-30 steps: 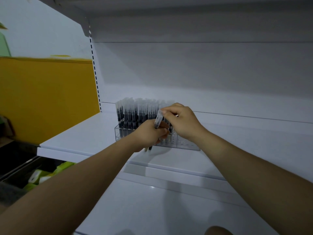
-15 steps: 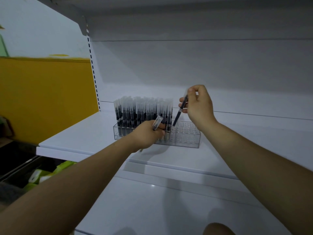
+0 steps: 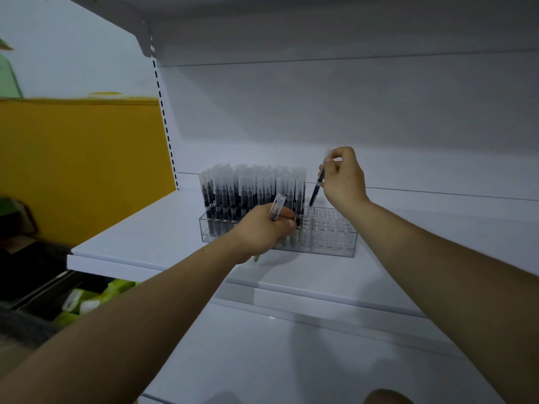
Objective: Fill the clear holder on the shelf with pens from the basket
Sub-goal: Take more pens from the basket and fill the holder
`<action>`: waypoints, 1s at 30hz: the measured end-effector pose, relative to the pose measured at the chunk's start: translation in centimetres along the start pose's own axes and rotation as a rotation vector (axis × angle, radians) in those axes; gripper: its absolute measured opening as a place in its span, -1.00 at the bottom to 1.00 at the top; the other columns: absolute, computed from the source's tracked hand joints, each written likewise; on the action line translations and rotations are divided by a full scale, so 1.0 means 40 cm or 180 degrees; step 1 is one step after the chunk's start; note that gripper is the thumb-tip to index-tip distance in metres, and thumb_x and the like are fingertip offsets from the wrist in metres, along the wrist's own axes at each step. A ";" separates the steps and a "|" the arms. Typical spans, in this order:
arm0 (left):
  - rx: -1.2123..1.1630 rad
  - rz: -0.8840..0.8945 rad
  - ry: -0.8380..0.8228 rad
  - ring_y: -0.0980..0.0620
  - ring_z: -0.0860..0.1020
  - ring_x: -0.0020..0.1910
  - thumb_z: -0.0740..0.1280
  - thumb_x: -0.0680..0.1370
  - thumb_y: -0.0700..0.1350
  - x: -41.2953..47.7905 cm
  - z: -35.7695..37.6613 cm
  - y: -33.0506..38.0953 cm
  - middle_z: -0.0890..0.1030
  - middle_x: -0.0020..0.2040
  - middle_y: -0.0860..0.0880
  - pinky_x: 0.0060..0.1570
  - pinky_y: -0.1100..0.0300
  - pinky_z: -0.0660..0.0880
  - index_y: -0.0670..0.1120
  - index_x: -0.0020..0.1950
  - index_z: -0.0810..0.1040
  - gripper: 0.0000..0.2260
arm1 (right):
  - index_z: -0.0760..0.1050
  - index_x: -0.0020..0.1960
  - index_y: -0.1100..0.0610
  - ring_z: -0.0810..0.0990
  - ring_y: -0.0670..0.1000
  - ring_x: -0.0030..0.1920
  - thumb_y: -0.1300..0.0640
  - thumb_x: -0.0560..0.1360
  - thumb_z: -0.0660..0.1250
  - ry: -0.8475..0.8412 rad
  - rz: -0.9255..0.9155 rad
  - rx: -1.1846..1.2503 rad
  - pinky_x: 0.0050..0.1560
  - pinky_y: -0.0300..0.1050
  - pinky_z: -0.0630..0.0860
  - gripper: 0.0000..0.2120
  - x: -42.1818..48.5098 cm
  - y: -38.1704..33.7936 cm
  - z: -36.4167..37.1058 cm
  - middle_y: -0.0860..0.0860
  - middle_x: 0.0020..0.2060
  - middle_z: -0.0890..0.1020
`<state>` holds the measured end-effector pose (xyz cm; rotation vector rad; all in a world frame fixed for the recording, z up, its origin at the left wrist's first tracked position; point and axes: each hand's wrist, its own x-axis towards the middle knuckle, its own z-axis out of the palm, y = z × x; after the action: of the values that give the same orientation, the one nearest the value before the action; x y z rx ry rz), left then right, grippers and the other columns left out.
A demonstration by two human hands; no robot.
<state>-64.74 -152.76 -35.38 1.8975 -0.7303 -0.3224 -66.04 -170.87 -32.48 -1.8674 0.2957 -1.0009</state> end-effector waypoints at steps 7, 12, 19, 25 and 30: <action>-0.0114 -0.0066 0.0017 -0.22 0.58 0.12 0.27 0.60 -0.19 0.019 0.001 -0.017 0.63 0.11 -0.18 0.14 -0.09 0.54 -0.13 0.18 0.54 -0.82 | 0.36 0.13 0.08 0.60 0.15 -0.09 0.09 0.64 0.11 -0.0265 -0.0140 -0.0355 -0.04 0.13 0.59 -0.88 0.002 0.025 0.019 0.14 -0.12 0.61; -0.0179 -0.0058 0.0010 -0.19 0.59 0.11 0.27 0.60 -0.20 0.026 -0.002 -0.020 0.63 0.11 -0.18 0.12 -0.06 0.56 -0.14 0.19 0.53 -0.82 | 0.34 0.13 0.10 0.54 0.14 -0.25 0.08 0.65 0.09 -0.0369 -0.0065 -0.0667 -0.23 0.05 0.53 -0.86 0.006 0.042 0.030 0.19 -0.18 0.60; -0.0276 -0.0073 0.0017 -0.14 0.60 0.10 0.28 0.59 -0.21 0.018 -0.004 -0.009 0.62 0.12 -0.18 0.11 -0.03 0.56 -0.16 0.19 0.53 -0.82 | 0.34 0.22 0.17 0.52 0.10 -0.07 0.03 0.63 0.15 -0.0436 0.0196 -0.0973 -0.11 -0.10 0.41 -0.73 -0.001 0.053 0.029 0.07 -0.07 0.53; -0.0326 -0.0002 0.0008 -0.10 0.59 -0.07 0.27 0.59 -0.23 0.014 0.007 0.015 0.60 0.01 -0.22 0.01 -0.01 0.54 -0.26 0.10 0.53 -0.86 | 0.53 -0.22 0.15 0.45 -0.09 -0.23 0.05 0.56 0.28 -0.0493 -0.0921 -0.0515 -0.18 -0.28 0.38 -0.76 -0.108 -0.046 -0.010 -0.06 -0.28 0.50; -0.0255 0.0129 -0.0088 -0.05 0.57 -0.17 0.29 0.57 -0.20 0.008 0.025 0.038 0.60 -0.07 -0.29 -0.06 -0.05 0.56 -0.25 0.07 0.57 -0.85 | 0.56 -0.31 -0.15 0.48 -0.16 -0.20 0.04 0.51 0.36 -0.1230 -0.0922 -0.0427 -0.12 -0.36 0.36 -0.77 -0.166 -0.098 -0.030 -0.11 -0.23 0.50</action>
<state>-65.54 -154.15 -34.41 1.8036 -0.7623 -0.3481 -71.95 -165.79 -32.36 -2.2211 -0.1452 -0.7971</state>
